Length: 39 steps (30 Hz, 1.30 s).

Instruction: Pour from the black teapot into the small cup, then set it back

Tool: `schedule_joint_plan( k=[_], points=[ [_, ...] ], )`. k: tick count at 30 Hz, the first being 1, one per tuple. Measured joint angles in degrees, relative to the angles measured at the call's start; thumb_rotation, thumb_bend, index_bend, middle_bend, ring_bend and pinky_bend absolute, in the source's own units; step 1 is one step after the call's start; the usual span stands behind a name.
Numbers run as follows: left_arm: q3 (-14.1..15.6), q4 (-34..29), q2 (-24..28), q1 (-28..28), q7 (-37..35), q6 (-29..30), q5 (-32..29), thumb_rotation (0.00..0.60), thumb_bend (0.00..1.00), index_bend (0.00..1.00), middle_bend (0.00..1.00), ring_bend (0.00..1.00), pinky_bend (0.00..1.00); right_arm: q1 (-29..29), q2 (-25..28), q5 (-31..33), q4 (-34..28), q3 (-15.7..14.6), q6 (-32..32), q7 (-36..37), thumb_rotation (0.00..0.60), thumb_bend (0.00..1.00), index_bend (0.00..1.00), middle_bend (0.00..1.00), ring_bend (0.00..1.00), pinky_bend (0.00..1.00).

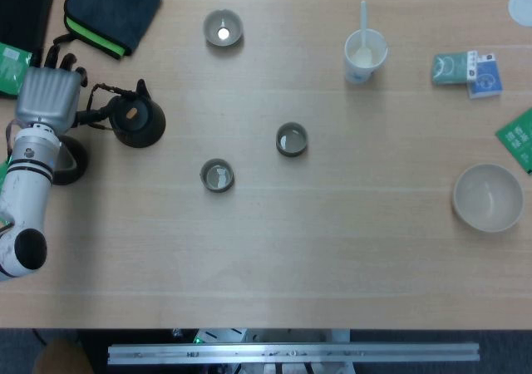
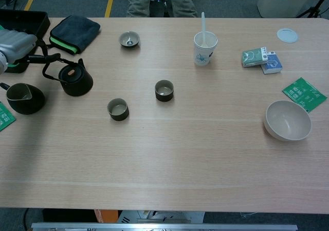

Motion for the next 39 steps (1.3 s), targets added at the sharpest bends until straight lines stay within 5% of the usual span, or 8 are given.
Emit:
schedule_joint_plan(
  k=[17,39],
  points=[
    [0.01,0.57,-2.19,-1.35,-1.81,-1.53,-0.12,0.0,0.19,0.33,0.16,0.03,0.07,-0.36,0.3,0.29,-0.56,-0.03,0.21,-0.48,0.6,0.12,0.31,0.29,0.2,0.25],
    [-0.45,-7.33,-1.19,-3.14,-6.73,-2.95,4.28,0.0,0.19,0.33,0.17,0.03,0.07,-1.22,0.11,0.41,0.59,-0.13,0.95,0.87,0.6,0.12,0.31,0.29,0.2,0.25]
  ],
)
